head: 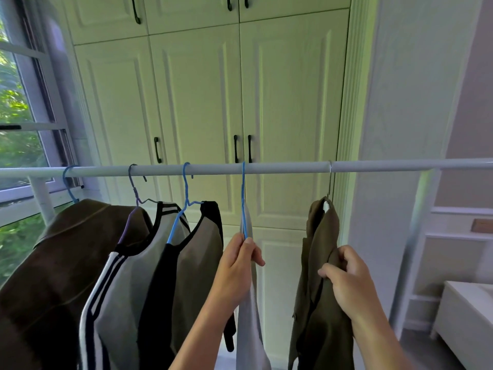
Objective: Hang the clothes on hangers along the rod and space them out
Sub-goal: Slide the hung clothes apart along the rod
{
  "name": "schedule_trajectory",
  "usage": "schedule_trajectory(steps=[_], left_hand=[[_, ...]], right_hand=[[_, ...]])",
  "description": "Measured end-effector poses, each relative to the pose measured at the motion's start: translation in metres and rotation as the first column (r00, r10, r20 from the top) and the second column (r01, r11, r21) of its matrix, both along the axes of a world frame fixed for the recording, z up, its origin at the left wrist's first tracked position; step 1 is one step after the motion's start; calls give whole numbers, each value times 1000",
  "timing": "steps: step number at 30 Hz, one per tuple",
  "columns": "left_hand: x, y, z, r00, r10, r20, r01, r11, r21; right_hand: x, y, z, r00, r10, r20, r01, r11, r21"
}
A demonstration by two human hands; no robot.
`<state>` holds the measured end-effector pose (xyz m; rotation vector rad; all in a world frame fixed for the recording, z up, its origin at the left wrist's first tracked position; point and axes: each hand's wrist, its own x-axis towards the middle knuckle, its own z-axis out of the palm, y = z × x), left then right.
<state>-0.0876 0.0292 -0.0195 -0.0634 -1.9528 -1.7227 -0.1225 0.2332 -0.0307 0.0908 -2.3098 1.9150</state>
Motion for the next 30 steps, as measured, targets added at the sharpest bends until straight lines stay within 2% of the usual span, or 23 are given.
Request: schedule_trajectory(steps=[11,17,23,30], left_hand=[[-6,8,2,999,-24,35,28,993,-116],[-6,10,2,1000,6,28,-3,995,-104],[-8,4,-3,998,-36,46,41,994,-105],[2,3,-3,999,-6,42,10,996,-84]], right_hand=[[-2,2,-1,1000,1,4,-1,1000,-6],[-1,4,-1,1000,14,-1,-14,1000,-6],[2,5,0,1000,13,-1,-13,999,-30],[5,1,-1,998,-46,-38,45,999,-28]])
